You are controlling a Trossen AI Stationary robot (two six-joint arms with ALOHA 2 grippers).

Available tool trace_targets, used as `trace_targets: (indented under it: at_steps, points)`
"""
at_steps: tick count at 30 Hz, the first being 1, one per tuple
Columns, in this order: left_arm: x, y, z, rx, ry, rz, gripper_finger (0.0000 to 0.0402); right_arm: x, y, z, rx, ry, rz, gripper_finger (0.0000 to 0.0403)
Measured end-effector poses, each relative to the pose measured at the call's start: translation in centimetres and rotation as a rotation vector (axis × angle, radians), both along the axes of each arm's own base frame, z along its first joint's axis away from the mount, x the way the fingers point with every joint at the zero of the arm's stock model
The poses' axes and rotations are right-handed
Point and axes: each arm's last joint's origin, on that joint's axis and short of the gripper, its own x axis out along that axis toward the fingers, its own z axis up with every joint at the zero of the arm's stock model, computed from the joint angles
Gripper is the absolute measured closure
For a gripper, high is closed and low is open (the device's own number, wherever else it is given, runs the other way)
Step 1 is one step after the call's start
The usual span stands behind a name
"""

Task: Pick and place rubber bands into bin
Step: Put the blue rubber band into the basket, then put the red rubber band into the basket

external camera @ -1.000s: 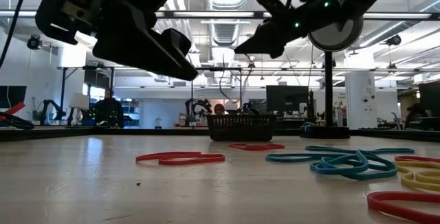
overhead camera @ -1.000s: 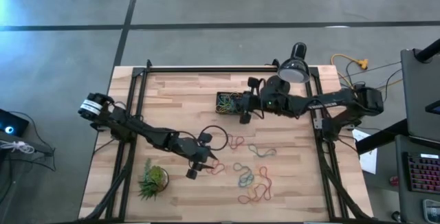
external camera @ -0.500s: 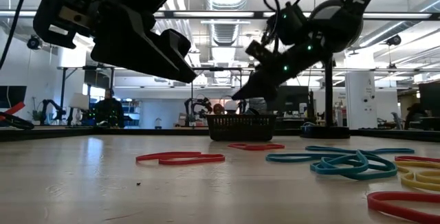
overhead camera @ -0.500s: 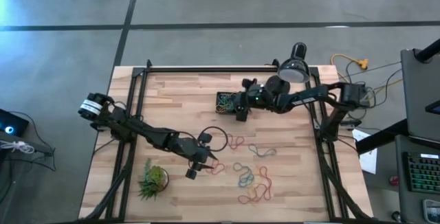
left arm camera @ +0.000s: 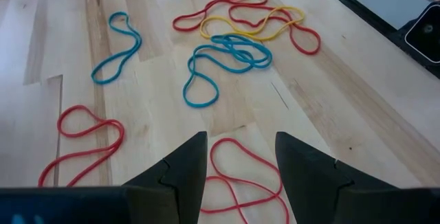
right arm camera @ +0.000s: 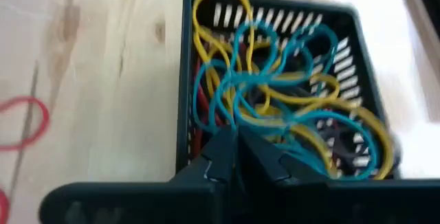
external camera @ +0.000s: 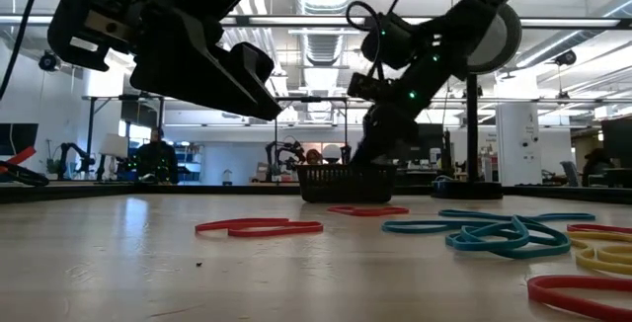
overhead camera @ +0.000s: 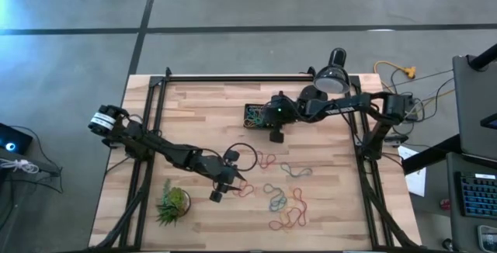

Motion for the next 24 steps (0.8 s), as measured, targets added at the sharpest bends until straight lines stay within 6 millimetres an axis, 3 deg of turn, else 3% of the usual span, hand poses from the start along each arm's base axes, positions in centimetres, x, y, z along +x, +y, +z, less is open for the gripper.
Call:
trace_targets:
  at_steps: [17,24]
  points:
    - [-0.2,0.1,-0.4,0.007,0.047,0.005,0.0245,1.8,-0.4,3.6,0.042,0.012,0.004,0.0245]
    - [-0.6,0.2,-1.3,0.015,0.136,0.022,0.0245,3.1,1.8,5.1,0.033,-0.028,0.150,0.0223]
